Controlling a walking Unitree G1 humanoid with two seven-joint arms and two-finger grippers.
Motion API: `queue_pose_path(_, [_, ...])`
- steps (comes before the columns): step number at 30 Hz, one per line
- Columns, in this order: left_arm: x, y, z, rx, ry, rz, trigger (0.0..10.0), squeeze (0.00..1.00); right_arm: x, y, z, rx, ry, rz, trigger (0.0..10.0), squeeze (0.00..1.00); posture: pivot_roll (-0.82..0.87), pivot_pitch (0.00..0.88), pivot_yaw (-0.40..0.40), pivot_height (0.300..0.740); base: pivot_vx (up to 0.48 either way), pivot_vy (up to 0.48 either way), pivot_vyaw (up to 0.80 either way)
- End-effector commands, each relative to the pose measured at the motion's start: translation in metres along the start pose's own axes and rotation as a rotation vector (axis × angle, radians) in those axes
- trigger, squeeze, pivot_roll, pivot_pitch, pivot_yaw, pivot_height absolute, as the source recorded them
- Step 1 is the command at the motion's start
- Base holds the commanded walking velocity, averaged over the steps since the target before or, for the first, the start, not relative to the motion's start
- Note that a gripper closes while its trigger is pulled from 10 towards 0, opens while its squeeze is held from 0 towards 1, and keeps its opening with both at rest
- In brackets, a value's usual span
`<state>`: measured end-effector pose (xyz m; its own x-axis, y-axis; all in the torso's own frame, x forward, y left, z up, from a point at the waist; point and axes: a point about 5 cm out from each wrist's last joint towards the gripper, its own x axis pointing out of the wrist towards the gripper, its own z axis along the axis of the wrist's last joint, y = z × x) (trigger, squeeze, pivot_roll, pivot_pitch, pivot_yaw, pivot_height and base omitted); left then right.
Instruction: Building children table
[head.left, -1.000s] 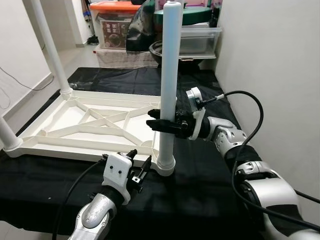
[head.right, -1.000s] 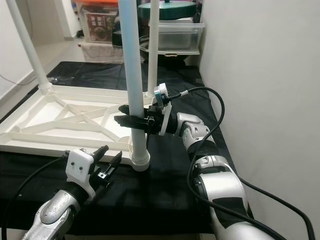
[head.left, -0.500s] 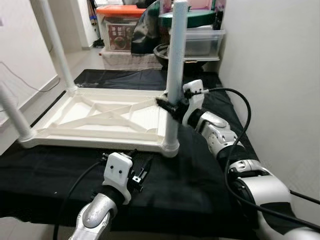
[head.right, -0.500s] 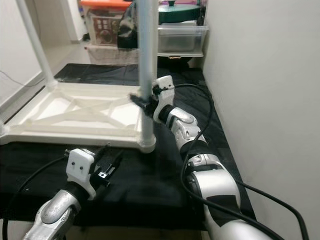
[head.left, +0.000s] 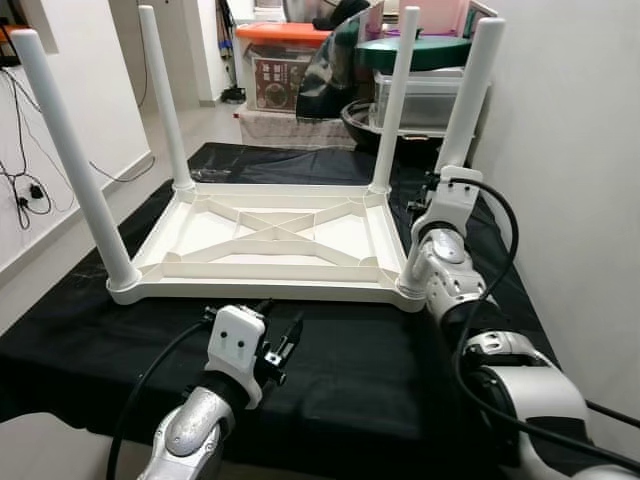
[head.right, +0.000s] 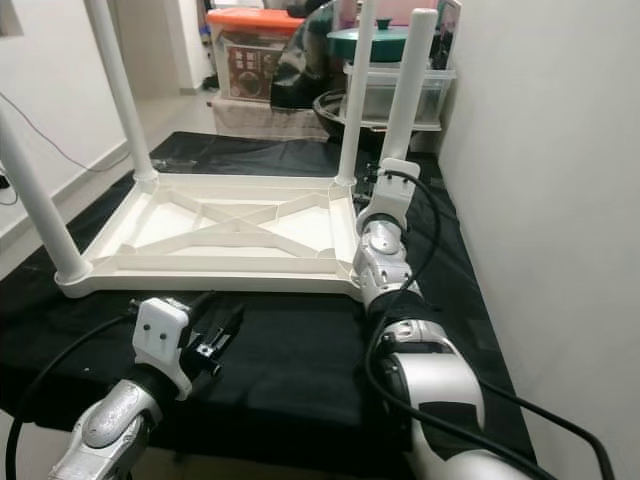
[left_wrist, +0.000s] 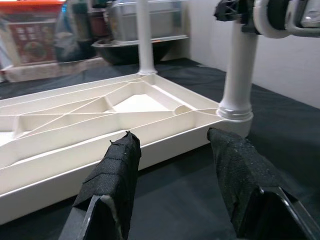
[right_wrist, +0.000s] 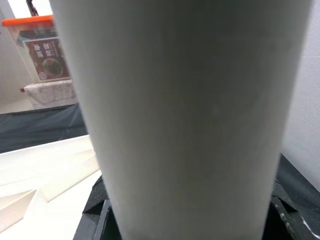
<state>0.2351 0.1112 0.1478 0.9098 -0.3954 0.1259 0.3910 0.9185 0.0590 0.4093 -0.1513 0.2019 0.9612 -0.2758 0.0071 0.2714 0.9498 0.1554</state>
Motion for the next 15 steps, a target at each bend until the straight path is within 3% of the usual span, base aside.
queue_pose_path(1, [-0.001, 0.001, -0.002, 0.011, 0.010, -0.003, 10.0, 0.00, -0.007, 0.004, -0.024, 0.118, 0.090, 0.041, 10.0, 0.00, -0.05, 0.000, -0.021, 0.740, 0.000, 0.000, 0.00])
queue_pose_path(2, [-0.001, 0.001, -0.002, 0.011, 0.010, -0.004, 10.0, 0.00, -0.009, 0.020, -0.019, 0.154, 0.056, 0.186, 10.0, 0.77, -0.05, 0.000, -0.021, 0.740, 0.000, 0.000, 0.00])
queue_pose_path(3, [-0.001, 0.001, -0.002, 0.011, 0.010, -0.004, 10.0, 0.00, -0.009, 0.020, -0.019, 0.154, 0.056, 0.186, 10.0, 0.77, -0.05, 0.000, -0.021, 0.740, 0.000, 0.000, 0.00])
queue_pose_path(4, [-0.001, 0.001, -0.002, 0.009, 0.010, -0.004, 10.0, 0.00, -0.012, 0.033, -0.014, 0.191, 0.030, 0.317, 10.0, 1.00, -0.05, 0.000, -0.021, 0.740, 0.000, 0.000, 0.00])
queue_pose_path(6, [-0.001, 0.001, -0.003, 0.011, 0.013, -0.005, 10.0, 0.00, -0.015, 0.042, -0.008, 0.223, 0.002, 0.463, 10.0, 1.00, -0.05, 0.000, -0.021, 0.740, 0.000, 0.000, 0.00])
queue_pose_path(8, [-0.001, 0.001, -0.003, 0.011, 0.013, -0.005, 10.0, 0.00, -0.015, 0.042, -0.008, 0.223, 0.002, 0.463, 10.0, 1.00, -0.05, 0.000, -0.021, 0.740, 0.000, 0.000, 0.00])
queue_pose_path(9, [0.000, 0.000, -0.003, 0.011, 0.014, -0.007, 10.0, 0.00, -0.015, 0.044, -0.007, 0.215, -0.003, 0.523, 10.0, 0.00, -0.05, 0.000, -0.021, 0.740, 0.000, 0.000, 0.00])
queue_pose_path(10, [0.000, 0.000, -0.003, 0.010, 0.013, -0.008, 10.0, 0.00, -0.017, 0.047, -0.006, 0.216, 0.033, 0.685, 10.0, 0.00, -0.02, 0.000, -0.021, 0.740, 0.000, 0.000, 0.00])
queue_pose_path(12, [0.000, 0.000, -0.003, 0.010, 0.013, -0.008, 10.0, 0.00, -0.017, 0.047, -0.006, 0.216, 0.033, 0.685, 10.0, 0.00, -0.02, 0.000, -0.021, 0.740, 0.000, 0.000, 0.00])
queue_pose_path(13, [0.000, 0.000, -0.002, 0.009, 0.012, -0.008, 10.0, 0.00, -0.022, 0.049, -0.005, 0.199, 0.063, 0.895, 10.0, 0.00, -0.03, 0.000, -0.023, 0.740, 0.000, 0.000, 0.00])
queue_pose_path(14, [0.000, 0.000, -0.002, 0.009, 0.012, -0.008, 10.0, 0.00, -0.022, 0.049, -0.005, 0.199, 0.063, 0.895, 10.0, 0.00, -0.03, 0.000, -0.023, 0.740, 0.000, 0.000, 0.00])
queue_pose_path(15, [0.000, 0.000, -0.002, 0.008, 0.011, -0.009, 10.0, 0.00, -0.028, 0.048, -0.006, 0.195, 0.103, 1.056, 10.0, 0.00, -0.03, 0.000, -0.023, 0.740, 0.000, 0.000, 0.00])
